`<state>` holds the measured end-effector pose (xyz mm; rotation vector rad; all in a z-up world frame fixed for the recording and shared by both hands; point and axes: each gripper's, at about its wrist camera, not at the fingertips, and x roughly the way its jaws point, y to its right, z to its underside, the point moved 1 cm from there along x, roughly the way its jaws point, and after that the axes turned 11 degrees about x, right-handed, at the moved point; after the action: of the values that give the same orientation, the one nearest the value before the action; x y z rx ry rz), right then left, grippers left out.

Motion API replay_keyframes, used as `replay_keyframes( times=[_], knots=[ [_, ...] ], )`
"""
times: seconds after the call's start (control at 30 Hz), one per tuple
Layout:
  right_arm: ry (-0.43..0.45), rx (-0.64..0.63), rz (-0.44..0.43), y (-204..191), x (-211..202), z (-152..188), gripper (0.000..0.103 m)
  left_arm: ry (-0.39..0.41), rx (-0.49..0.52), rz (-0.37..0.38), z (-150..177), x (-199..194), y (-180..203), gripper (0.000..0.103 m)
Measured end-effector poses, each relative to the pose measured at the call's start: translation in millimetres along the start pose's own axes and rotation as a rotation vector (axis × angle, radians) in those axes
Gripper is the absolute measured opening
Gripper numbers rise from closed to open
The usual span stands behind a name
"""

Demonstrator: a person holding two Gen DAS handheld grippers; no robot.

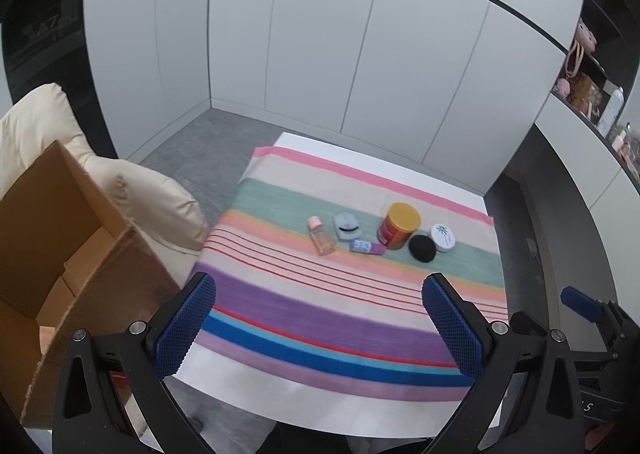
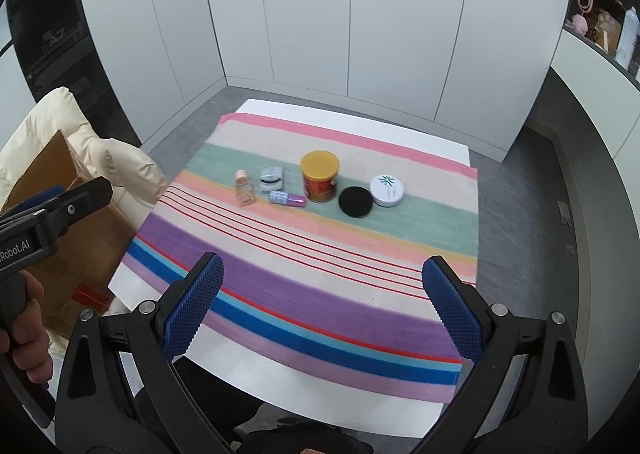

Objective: Organize objects
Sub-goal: 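Withdraw both tools from the cardboard box back toward the blanket, then grasp the black round sponge with the right tool while the left tool grasps the pink-capped bottle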

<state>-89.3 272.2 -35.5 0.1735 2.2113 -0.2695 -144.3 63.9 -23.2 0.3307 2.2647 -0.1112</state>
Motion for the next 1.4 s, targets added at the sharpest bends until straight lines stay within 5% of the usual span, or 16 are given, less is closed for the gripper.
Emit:
replay_keyframes(
  times=[0.37, 0.6, 1.0, 1.4],
  knots=[
    [-0.029, 0.033, 0.067, 29.4, 34.4, 4.9, 0.101, -0.073, 0.031, -0.019, 20.5, 43.5, 15.5, 0.103],
    [-0.110, 0.045, 0.065, 45.2, 89.5, 0.7, 0.101, -0.141, 0.045, -0.076, 22.1, 102.6, 7.7, 0.100],
    [-0.158, 0.012, 0.088, 62.4, 182.7, -16.9, 0.099, -0.221, 0.045, -0.061, 16.3, 210.0, 9.4, 0.089],
    [-0.218, 0.040, 0.055, 53.1, 268.3, -24.5, 0.082, -0.238, 0.014, -0.071, -5.0, 271.6, 4.5, 0.081]
  ],
)
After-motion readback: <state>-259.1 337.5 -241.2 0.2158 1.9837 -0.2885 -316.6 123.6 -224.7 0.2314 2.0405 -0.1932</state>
